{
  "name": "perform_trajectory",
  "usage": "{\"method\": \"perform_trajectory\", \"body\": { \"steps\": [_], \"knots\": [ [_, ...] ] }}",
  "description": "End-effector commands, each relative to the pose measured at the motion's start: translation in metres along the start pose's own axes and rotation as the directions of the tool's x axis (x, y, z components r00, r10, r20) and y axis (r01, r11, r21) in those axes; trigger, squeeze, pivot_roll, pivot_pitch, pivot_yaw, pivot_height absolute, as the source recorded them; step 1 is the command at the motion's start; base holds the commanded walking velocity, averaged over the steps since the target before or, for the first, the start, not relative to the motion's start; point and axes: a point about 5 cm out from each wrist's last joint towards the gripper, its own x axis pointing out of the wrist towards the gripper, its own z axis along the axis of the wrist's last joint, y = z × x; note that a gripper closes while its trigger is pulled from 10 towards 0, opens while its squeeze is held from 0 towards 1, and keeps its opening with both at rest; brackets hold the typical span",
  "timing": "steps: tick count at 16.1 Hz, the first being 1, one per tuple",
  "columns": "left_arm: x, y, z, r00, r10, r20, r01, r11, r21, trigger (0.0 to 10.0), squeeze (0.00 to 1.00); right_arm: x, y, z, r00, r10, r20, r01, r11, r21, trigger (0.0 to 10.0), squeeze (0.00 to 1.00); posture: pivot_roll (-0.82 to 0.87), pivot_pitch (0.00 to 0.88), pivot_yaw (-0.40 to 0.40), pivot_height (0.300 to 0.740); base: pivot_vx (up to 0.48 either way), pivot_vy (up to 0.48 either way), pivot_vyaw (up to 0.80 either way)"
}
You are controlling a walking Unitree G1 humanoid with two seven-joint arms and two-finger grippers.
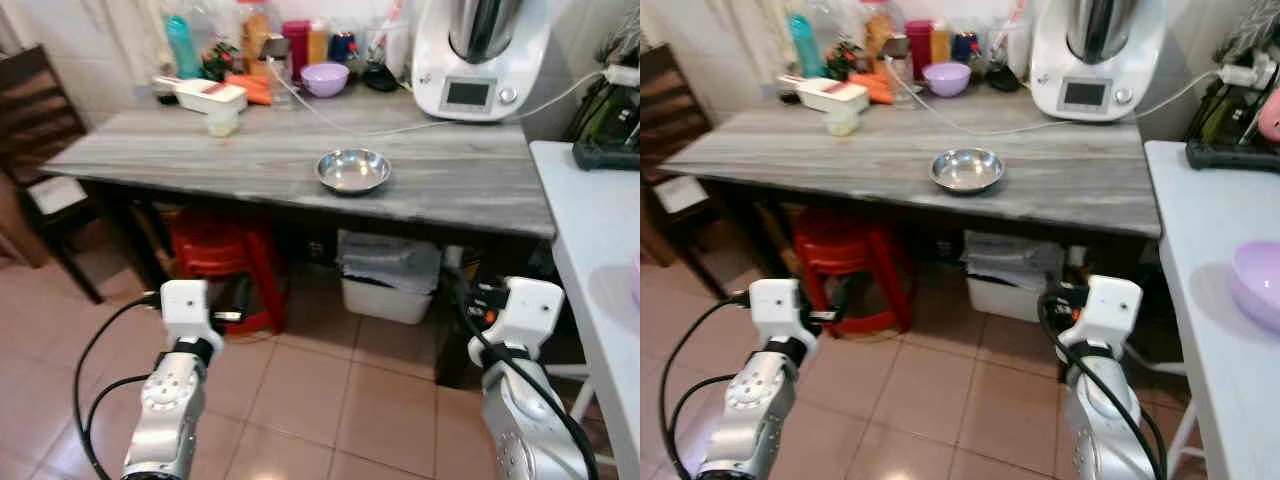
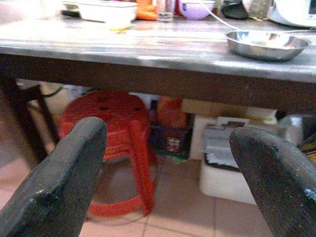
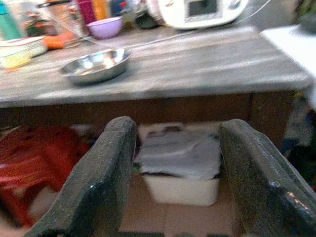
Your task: Setting the table
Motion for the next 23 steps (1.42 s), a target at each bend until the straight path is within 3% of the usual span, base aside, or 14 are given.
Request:
{"method": "perform_trajectory", "body": {
  "steps": [1,13,17,23],
  "knots": [
    [0.002,-0.004,0.002,1.0,-0.012,0.003,0.012,1.0,0.005,10.0,0.0,0.0,-0.004,-0.002,1.0,-0.002,-0.028,0.002,1.0,-0.006,10.0,0.0,-0.1,0.0,0.081,0.74,-0.277,0.0,0.0],
    [0.003,-0.016,0.01,0.992,-0.111,0.062,0.112,0.994,-0.012,10.0,0.0,0.0,-0.002,0.0,1.0,0.018,-0.023,-0.018,1.0,0.018,10.0,0.0,-0.1,0.0,0.079,0.74,-0.023,0.0,-0.14],
    [0.003,-0.019,0.011,0.99,-0.128,0.066,0.13,0.991,-0.02,10.0,0.0,0.001,-0.002,0.003,1.0,0.012,-0.01,-0.012,1.0,0.022,10.0,0.0,-0.1,0.0,0.083,0.74,0.0,-0.262,0.0],
    [0.003,-0.02,0.011,0.988,-0.145,0.062,0.146,0.989,-0.018,10.0,0.0,0.003,0.0,0.006,1.0,0.007,0.004,-0.007,1.0,0.031,10.0,0.0,-0.1,0.0,0.09,0.74,0.0,-0.402,-0.6]
  ]
}}
